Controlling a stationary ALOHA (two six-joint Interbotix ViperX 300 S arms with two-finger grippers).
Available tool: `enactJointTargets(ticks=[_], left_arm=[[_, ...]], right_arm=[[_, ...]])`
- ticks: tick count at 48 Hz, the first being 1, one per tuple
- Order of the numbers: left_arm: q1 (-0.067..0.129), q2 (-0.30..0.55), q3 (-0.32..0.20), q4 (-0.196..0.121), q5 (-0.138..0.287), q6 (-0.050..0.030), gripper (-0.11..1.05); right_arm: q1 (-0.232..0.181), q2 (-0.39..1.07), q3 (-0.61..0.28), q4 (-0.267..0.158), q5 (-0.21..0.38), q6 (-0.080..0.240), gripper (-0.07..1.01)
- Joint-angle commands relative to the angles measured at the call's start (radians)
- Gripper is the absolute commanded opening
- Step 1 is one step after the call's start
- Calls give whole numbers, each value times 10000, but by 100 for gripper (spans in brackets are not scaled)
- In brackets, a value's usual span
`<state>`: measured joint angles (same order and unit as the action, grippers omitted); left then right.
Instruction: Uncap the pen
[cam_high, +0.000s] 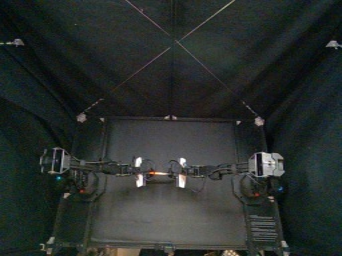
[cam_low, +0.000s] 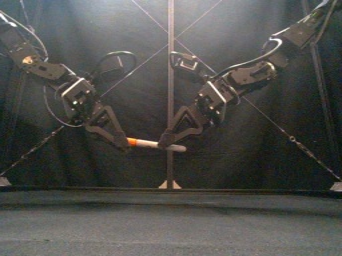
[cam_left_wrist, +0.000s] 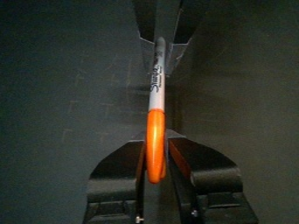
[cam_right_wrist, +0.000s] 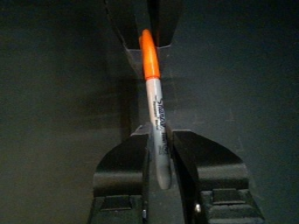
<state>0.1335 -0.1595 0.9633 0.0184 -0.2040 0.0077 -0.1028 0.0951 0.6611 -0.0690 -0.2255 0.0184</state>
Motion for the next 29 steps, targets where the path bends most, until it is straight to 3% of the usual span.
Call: enactJointTargets(ticks=[1,17,24,29], left_arm=[[138,-169,15,31,-31,-15,45],[138,-1243,951,46,-15,-15,45],[92,-1718,1258,31,-31,-15,45],[92,-1902,1350,31,-31,-31,45]], right_arm=[[0,-491,230,61,-31,15,54],[-169,-1672,1963,445,-859,0,54],[-245,-1902,2347,460,-1457,0,54],[-230,-1902,2316,414,-1488,0,54]])
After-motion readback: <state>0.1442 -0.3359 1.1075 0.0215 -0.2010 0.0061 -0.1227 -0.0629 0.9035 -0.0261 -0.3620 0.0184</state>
